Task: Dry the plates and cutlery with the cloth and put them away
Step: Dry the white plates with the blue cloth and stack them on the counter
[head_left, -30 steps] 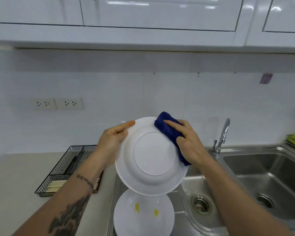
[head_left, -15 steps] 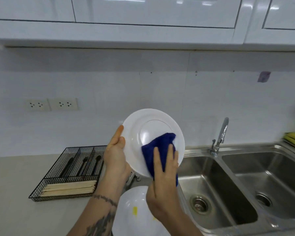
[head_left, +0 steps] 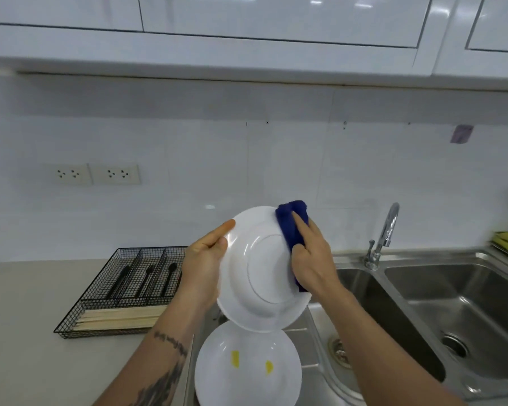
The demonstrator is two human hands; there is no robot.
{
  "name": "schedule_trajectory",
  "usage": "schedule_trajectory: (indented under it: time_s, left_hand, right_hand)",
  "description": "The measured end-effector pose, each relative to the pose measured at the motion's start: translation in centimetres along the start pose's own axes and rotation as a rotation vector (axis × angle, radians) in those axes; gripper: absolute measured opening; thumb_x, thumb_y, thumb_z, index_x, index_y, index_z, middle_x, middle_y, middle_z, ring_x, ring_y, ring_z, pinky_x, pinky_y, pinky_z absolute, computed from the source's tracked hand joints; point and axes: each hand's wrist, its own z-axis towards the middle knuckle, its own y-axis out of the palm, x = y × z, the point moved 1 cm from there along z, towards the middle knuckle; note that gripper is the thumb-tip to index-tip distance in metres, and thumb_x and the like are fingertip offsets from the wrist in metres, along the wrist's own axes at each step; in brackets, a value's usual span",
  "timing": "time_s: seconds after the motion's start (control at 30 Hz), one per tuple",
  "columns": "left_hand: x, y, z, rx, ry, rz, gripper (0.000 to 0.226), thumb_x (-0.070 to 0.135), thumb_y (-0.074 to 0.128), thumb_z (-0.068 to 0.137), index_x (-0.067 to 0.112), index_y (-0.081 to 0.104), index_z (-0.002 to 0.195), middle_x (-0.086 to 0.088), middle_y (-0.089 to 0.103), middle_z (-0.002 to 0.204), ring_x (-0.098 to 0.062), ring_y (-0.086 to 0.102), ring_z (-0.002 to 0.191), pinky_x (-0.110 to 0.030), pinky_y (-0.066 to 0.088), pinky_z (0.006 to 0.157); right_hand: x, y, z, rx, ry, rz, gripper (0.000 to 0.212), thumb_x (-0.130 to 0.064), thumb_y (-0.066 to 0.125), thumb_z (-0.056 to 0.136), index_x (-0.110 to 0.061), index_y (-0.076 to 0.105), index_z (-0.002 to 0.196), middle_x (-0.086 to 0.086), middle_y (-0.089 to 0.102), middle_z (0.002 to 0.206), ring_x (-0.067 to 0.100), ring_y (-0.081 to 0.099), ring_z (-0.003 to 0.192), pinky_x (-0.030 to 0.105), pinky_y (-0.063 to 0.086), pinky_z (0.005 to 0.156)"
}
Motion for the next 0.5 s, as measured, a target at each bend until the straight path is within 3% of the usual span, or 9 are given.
schedule_trajectory:
  time_s: [0.07,0.13,0.23,0.33,0.4,0.43,0.47,0.5]
  left_hand:
    - [0.1,0.7,-0.3,-0.034,0.021,0.043,0.039,0.001,0.051,0.098,0.031,0.076,0.101,0.012,0.075,0.105,-0.006,0.07,0.098,-0.02,0.053,0.08]
    - [0.4,0.9,-0.5,-0.078,0.044,0.052,0.04,-0.002,0.049,0.097,0.027,0.075,0.104,0.009,0.076,0.104,-0.007,0.071,0.096,-0.018,0.054,0.076]
    - [1.0,0.4,-0.4,-0.081,0.08,0.073,0.038,-0.003,0.049,0.096,0.024,0.074,0.105,0.005,0.076,0.105,-0.01,0.071,0.098,-0.02,0.055,0.08]
    - [1.5,-0.3,-0.3,-0.059,0.132,0.171,0.037,-0.001,0.052,0.096,0.028,0.076,0.098,0.012,0.075,0.104,-0.007,0.069,0.1,-0.018,0.052,0.085]
    - [1.7,-0.3,-0.4,-0.124,0.158,0.258,0.039,-0.001,0.052,0.096,0.029,0.077,0.095,0.013,0.074,0.105,-0.005,0.068,0.1,-0.017,0.051,0.087]
    - [1.9,-0.2,-0.3,-0.16,0.172,0.297,0.041,-0.001,0.053,0.096,0.031,0.078,0.092,0.013,0.074,0.105,-0.005,0.068,0.1,-0.017,0.051,0.086]
    - [2.2,-0.2,-0.3,-0.188,0.194,0.338,0.043,-0.001,0.053,0.096,0.033,0.078,0.089,0.013,0.074,0.105,-0.006,0.068,0.099,-0.017,0.051,0.085]
    - [2.5,-0.2,-0.2,-0.204,0.221,0.379,0.044,-0.001,0.054,0.095,0.035,0.079,0.086,0.013,0.074,0.104,-0.006,0.067,0.098,-0.016,0.05,0.084]
  right_hand:
    - [-1.2,0.7,0.4,-0.036,-0.103,-0.137,0.076,-0.017,0.032,0.073,-0.023,0.033,0.148,0.002,0.027,0.156,0.024,0.029,0.137,0.042,0.021,0.116]
    - [-2.0,1.7,0.1,-0.056,-0.225,-0.262,0.075,-0.015,0.033,0.072,-0.023,0.035,0.147,0.005,0.025,0.156,0.026,0.023,0.139,0.045,0.017,0.115]
    - [-1.3,2.0,-0.4,-0.064,-0.275,-0.198,0.076,-0.012,0.033,0.072,-0.025,0.037,0.146,0.002,0.023,0.157,0.023,0.021,0.141,0.042,0.014,0.117]
    - [-0.4,0.9,0.4,-0.018,-0.073,-0.002,0.07,-0.007,0.033,0.077,-0.023,0.04,0.145,-0.002,0.03,0.154,0.017,0.031,0.137,0.028,0.02,0.114]
    - [-0.5,0.1,1.5,-0.074,0.101,0.131,0.063,-0.003,0.033,0.083,-0.029,0.047,0.139,-0.002,0.05,0.137,0.016,0.051,0.113,0.027,0.04,0.096]
    - [-0.7,-0.2,2.0,-0.129,0.161,0.183,0.058,-0.005,0.033,0.085,-0.033,0.051,0.132,-0.001,0.06,0.119,0.017,0.058,0.093,0.027,0.048,0.078]
    - [-0.9,-0.6,2.2,-0.196,0.191,0.203,0.054,-0.006,0.034,0.085,-0.035,0.055,0.125,-0.001,0.063,0.103,0.016,0.06,0.078,0.026,0.049,0.063]
    - [-1.1,-1.0,2.4,-0.255,0.176,0.198,0.053,-0.005,0.035,0.084,-0.036,0.056,0.12,-0.003,0.063,0.097,0.016,0.061,0.076,0.026,0.048,0.059]
